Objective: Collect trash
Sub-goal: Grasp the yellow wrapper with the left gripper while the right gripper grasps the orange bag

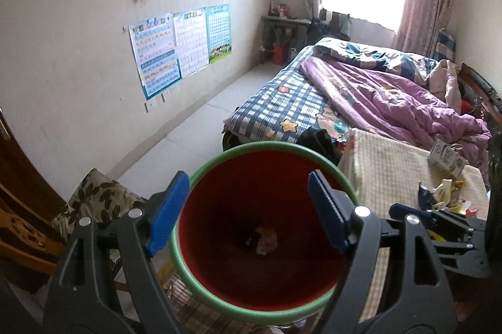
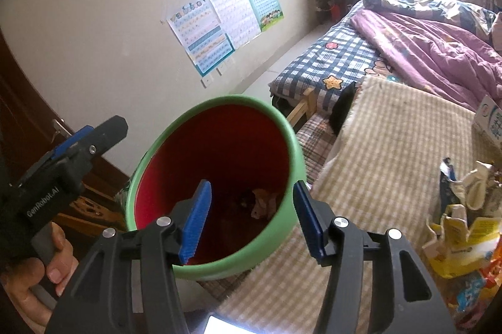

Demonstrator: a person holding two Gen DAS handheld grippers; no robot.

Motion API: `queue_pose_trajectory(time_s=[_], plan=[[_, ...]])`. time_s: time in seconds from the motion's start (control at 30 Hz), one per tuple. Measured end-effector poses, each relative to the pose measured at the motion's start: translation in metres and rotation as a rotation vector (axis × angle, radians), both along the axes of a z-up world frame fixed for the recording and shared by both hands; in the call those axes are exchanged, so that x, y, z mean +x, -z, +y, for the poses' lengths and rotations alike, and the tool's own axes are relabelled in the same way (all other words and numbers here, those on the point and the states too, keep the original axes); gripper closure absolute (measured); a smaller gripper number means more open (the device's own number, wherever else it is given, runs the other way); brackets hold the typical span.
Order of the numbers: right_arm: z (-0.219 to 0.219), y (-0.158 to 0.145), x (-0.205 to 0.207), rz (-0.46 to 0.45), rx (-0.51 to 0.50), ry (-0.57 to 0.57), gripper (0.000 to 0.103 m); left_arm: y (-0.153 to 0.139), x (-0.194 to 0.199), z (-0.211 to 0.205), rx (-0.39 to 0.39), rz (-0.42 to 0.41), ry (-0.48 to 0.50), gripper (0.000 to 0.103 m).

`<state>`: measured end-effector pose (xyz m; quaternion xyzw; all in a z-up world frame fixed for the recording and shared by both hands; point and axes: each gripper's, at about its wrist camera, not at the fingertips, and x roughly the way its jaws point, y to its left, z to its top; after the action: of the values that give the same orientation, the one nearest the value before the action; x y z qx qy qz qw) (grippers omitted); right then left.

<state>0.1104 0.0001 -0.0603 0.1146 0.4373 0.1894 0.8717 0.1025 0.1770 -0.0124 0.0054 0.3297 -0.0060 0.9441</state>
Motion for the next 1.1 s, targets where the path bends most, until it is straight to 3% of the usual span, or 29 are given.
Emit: queue_pose_trajectory(time_s=[0.5,0.83,1.1], plan=[[-0.056,-0.008,-0.033,-0.019,0.002,0.067,0.046,-0.002,-0.020,-0.041,-0.004,0.000,0.054,0.028],[-0.186,0.007,-0.092,0.007,-0.088,0.297,0.044,0.044,-0.027,-0.119,-0.068,0.162,0.211,0.028],[-0.272,0.020,-0.131,0.029,-0.070,0.417,0.044,0.074,-0.031,-0.196,-0.175,0.264,0.330,0.028]])
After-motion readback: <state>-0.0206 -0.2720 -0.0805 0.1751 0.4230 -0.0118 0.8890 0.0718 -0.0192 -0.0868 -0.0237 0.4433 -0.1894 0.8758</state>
